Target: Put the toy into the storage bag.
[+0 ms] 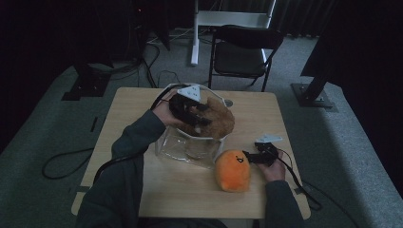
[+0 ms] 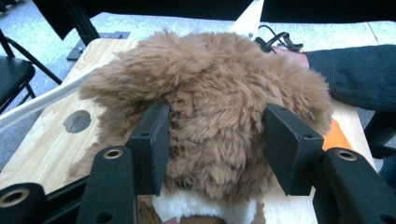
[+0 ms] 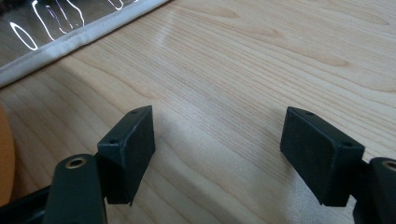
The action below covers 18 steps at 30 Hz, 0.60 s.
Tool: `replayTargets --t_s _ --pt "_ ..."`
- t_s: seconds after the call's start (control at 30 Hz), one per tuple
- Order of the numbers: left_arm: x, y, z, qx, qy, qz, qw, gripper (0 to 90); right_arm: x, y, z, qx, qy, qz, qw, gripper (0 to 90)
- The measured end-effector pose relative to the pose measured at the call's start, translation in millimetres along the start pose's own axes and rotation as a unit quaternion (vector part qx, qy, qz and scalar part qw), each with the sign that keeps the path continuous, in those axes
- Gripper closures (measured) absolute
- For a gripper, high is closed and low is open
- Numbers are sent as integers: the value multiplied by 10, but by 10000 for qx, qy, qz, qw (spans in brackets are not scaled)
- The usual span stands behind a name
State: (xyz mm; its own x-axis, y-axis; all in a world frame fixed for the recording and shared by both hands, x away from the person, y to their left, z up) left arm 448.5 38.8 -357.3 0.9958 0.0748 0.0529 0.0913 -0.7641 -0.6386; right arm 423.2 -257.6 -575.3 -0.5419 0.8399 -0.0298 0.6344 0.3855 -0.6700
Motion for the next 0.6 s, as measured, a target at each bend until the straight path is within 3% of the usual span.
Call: replayTargets --t_s 0.13,0.6 --pt "-23 26 20 135 40 -91 9999 452 0 0 0 1 1 0 10000 254" --pt "-24 -105 59 -219 -68 -411 9989 413 0 0 0 0 3 1 10000 254"
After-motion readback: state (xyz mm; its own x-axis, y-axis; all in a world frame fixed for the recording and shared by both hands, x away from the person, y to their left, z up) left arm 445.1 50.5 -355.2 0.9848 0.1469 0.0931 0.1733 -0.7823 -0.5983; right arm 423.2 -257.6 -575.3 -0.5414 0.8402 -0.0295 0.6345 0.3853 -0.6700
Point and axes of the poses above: each handheld gripper's, and its own axes: y roughly forward along the jaws, z roughly out of its underside, x roughly to its left, the point moved 4 cm from there along y, roughly forward along the jaws, and after that the axes turned 3 degrees about z, right-handed, at the moved point
